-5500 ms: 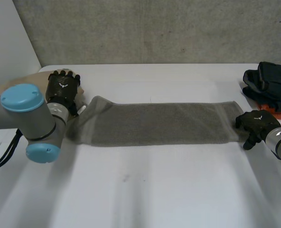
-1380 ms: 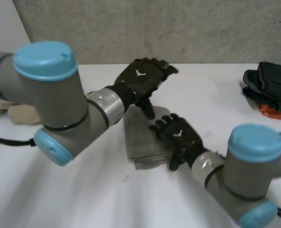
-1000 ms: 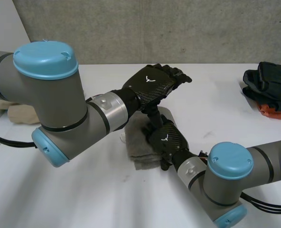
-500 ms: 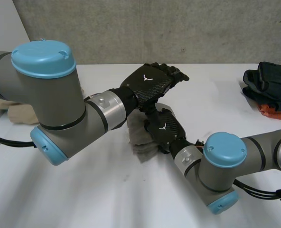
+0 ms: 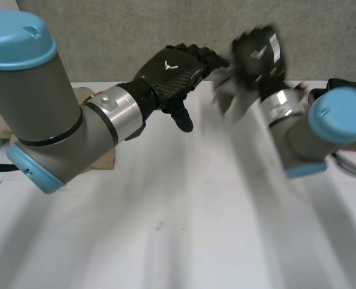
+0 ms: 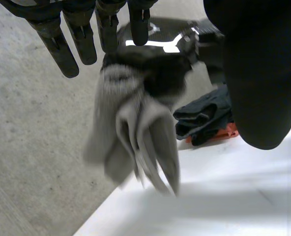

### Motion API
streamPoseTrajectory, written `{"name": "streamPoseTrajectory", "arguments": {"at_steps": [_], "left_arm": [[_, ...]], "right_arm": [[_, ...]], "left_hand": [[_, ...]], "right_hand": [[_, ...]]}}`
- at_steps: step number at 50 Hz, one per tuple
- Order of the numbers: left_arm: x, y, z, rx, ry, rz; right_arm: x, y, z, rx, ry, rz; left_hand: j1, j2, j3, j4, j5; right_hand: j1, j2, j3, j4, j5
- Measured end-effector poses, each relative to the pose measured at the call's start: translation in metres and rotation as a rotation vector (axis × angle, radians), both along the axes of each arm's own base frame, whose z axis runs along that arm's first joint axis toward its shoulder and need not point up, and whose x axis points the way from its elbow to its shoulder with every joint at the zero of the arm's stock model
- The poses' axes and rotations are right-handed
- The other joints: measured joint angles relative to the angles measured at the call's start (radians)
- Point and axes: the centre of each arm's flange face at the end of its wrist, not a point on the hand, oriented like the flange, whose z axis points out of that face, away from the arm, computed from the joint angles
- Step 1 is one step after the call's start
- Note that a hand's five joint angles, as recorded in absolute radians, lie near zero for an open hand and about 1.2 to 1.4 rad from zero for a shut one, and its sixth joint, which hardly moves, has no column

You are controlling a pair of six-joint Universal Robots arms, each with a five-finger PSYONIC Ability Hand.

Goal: Fold the laundry.

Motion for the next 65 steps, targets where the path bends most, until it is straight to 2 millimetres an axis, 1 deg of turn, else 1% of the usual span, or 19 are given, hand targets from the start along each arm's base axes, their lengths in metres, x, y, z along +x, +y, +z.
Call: {"name": "streamPoseTrajectory", "arguments": {"at_steps": [6,7,10,11,12,13,18,22,28,32,33,36,38,39,40,47,57,62,65], "left_arm": [[0.001,0.001,0.006,-0.012,0.008,0.003],[0.001,0.002,0.006,-0.011,0.008,0.003],[0.001,0.003,0.004,-0.008,0.006,0.002],[0.001,0.003,0.004,-0.008,0.005,0.002],[0.001,0.003,0.003,-0.005,0.004,0.0],[0.0,0.004,0.003,-0.003,0.003,-0.001],[0.0,0.005,-0.001,0.007,-0.003,-0.003],[-0.001,0.006,-0.005,0.02,-0.01,-0.005],[-0.003,0.008,-0.011,0.044,-0.012,-0.011],[-0.004,0.009,-0.014,0.059,-0.009,-0.012],[-0.005,0.009,-0.014,0.063,-0.008,-0.012],[-0.005,0.009,-0.015,0.068,-0.007,-0.012],[-0.005,0.01,-0.015,0.069,-0.006,-0.012],[-0.005,0.01,-0.015,0.069,-0.006,-0.013],[-0.005,0.01,-0.014,0.069,-0.006,-0.014],[-0.009,0.017,-0.013,0.067,-0.004,-0.031],[-0.014,0.033,-0.008,0.06,0.003,-0.066],[-0.016,0.041,0.001,0.048,0.026,-0.085],[-0.016,0.043,0.012,0.036,0.06,-0.09]], "right_arm": [[-0.055,-0.05,0.045,-0.105,-0.081,-0.106],[-0.073,-0.064,0.054,-0.126,-0.101,-0.133],[-0.113,-0.091,0.063,-0.154,-0.126,-0.179],[-0.117,-0.093,0.063,-0.156,-0.128,-0.182],[-0.141,-0.109,0.062,-0.16,-0.13,-0.198],[-0.149,-0.114,0.061,-0.159,-0.129,-0.201],[-0.204,-0.15,0.022,-0.1,-0.086,-0.2],[-0.248,-0.171,-0.038,0.01,-0.042,-0.189],[-0.293,-0.171,-0.119,0.185,-0.008,-0.17],[-0.31,-0.163,-0.141,0.246,0.006,-0.16],[-0.314,-0.16,-0.142,0.254,0.012,-0.154],[-0.318,-0.154,-0.133,0.248,0.022,-0.151],[-0.319,-0.154,-0.129,0.241,0.023,-0.154],[-0.321,-0.152,-0.115,0.223,0.019,-0.174],[-0.322,-0.151,-0.105,0.21,0.011,-0.196],[-0.331,-0.138,-0.058,0.219,-0.075,-0.349],[-0.342,-0.102,-0.028,0.439,-0.155,-0.54],[-0.36,-0.085,-0.006,0.457,-0.099,-0.749],[-0.359,-0.079,0.012,0.41,-0.04,-0.835]], "left_hand": [[0.0,0.0,0.0,0.0,0.0],[0.0,0.0,0.0,0.0,0.0],[0.0,0.0,0.0,0.0,0.0],[0.0,0.0,0.0,0.0,0.0],[0.0,0.0,0.0,0.0,0.0],[0.0,0.0,0.0,0.0,0.0],[0.0,0.0,0.0,0.0,0.0],[0.0,0.0,0.0,0.0,0.0],[0.0,0.0,0.0,0.0,0.0],[0.0,0.0,0.0,0.0,0.0],[0.0,0.0,0.0,0.0,0.0],[0.0,0.0,0.0,0.0,0.0],[0.0,0.0,0.0,0.0,0.0],[0.0,0.0,0.0,0.0,0.0],[0.0,0.0,0.0,0.0,0.0],[0.0,0.0,0.0,0.0,0.0],[0.0,0.0,0.0,0.0,0.0],[0.0,0.0,0.0,0.0,0.0],[0.0,0.0,0.0,0.0,0.0]], "right_hand": [[0.0,0.0,0.004,0.0,0.0],[0.0,0.0,0.004,0.0,0.0],[0.0,0.0,0.004,0.0,0.0],[0.0,0.0,0.004,0.0,0.001],[0.0,0.0,0.004,0.001,0.007],[0.0,0.0,0.004,0.001,0.008],[0.0,0.0,0.004,0.001,0.014],[0.0,0.0,0.004,0.002,0.014],[0.0,0.0,0.004,0.003,0.021],[0.0,-0.014,-0.015,-0.021,0.031],[-0.048,-0.123,-0.116,-0.133,-0.059],[-0.408,-0.504,-0.495,-0.523,-0.441],[-0.539,-0.66,-0.626,-0.656,-0.568],[-0.767,-0.885,-0.881,-0.908,-0.81],[-0.811,-0.928,-0.933,-0.955,-0.864],[-0.82,-0.946,-0.96,-0.982,-0.891],[-0.82,-0.946,-0.96,-0.982,-0.891],[-0.82,-0.946,-0.96,-0.982,-0.891],[-0.82,-0.946,-0.96,-0.982,-0.891]]}}
